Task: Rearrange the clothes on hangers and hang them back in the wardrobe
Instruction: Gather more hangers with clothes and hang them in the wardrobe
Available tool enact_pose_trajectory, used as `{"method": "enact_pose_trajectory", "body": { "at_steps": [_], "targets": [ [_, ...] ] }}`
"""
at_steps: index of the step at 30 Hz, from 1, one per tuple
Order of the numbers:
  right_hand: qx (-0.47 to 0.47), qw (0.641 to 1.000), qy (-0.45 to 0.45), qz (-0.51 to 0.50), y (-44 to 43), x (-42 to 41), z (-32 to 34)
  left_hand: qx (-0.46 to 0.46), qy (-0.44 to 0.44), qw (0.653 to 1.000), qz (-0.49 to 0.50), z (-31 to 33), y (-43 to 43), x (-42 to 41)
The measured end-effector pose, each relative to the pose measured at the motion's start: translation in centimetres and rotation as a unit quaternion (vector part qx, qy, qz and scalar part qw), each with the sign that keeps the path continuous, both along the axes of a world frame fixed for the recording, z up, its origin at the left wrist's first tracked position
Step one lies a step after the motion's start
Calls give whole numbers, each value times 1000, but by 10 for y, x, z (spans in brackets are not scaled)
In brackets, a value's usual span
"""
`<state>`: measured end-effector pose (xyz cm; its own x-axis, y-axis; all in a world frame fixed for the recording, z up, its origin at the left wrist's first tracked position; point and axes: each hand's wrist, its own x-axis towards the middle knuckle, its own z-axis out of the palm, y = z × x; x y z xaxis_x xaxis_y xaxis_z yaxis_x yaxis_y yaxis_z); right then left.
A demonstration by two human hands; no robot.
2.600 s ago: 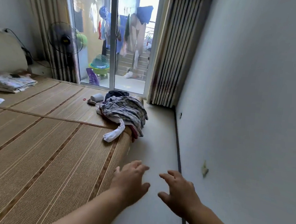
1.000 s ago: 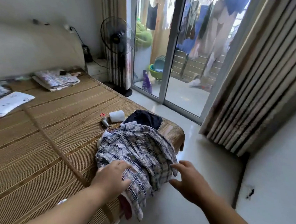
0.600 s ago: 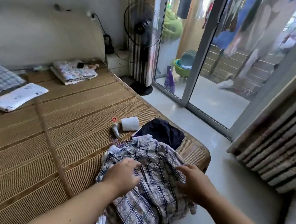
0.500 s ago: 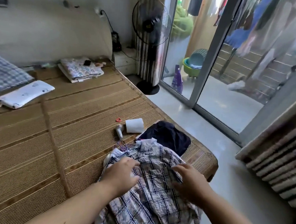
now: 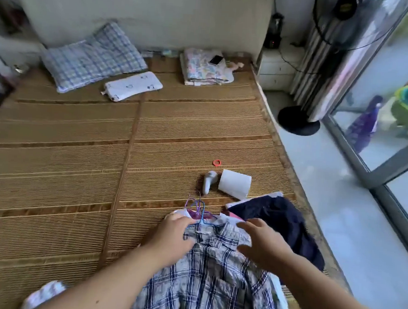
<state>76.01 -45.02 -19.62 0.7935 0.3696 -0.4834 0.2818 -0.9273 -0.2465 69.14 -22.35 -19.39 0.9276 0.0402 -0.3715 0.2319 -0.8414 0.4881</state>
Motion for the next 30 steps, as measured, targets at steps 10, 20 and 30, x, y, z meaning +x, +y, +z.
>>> {"method": "enact_pose_trajectory", "body": {
  "at_steps": [10, 20, 30],
  "targets": [
    [16, 996, 75, 41, 45, 86, -124, 4, 78, 990, 119, -91, 8, 30],
    [-39, 994, 93, 43, 104, 125, -280, 7, 136, 986, 96, -218, 33, 73],
    [50, 996, 80, 8, 95, 137, -291, -20, 84, 991, 99, -240, 21, 103]
  ]
}}
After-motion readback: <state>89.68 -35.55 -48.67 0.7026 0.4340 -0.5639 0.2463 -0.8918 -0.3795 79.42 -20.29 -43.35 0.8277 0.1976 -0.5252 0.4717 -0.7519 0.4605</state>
